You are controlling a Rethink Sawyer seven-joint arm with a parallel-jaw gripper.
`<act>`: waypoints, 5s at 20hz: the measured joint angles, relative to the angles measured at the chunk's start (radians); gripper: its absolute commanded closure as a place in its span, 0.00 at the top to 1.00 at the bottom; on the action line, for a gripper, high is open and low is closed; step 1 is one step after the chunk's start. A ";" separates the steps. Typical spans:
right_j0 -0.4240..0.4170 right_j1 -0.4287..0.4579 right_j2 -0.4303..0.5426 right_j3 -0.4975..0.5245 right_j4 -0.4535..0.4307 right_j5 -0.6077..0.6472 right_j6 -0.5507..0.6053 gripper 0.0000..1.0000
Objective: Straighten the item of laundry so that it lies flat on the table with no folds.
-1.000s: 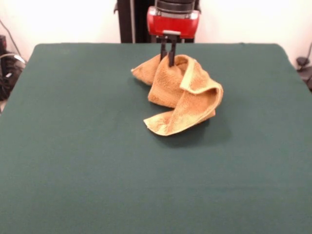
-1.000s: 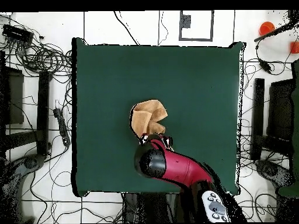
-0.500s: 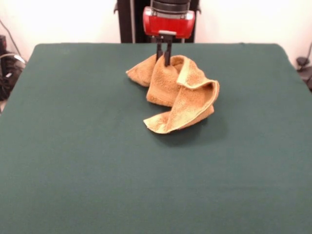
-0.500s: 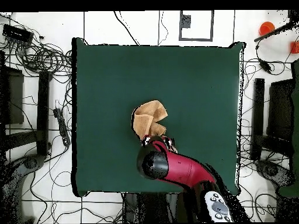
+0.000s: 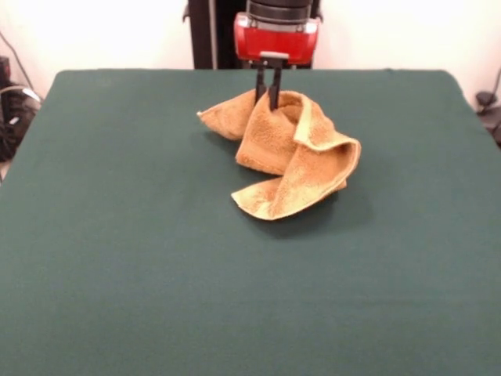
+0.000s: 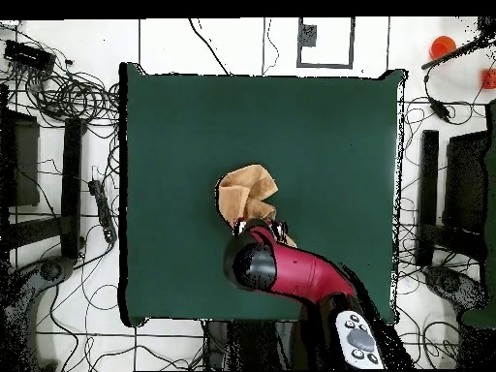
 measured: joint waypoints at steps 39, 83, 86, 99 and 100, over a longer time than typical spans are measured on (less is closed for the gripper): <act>-0.037 0.116 0.000 -0.208 -0.039 0.109 0.000 0.00; 0.102 -0.010 -0.107 -0.193 -0.015 0.112 0.000 1.00; 0.102 -0.009 -0.105 -0.192 -0.015 0.112 0.000 1.00; 0.102 -0.007 -0.089 -0.191 -0.016 0.112 0.000 1.00; 0.102 -0.007 -0.089 -0.191 -0.017 0.112 0.000 1.00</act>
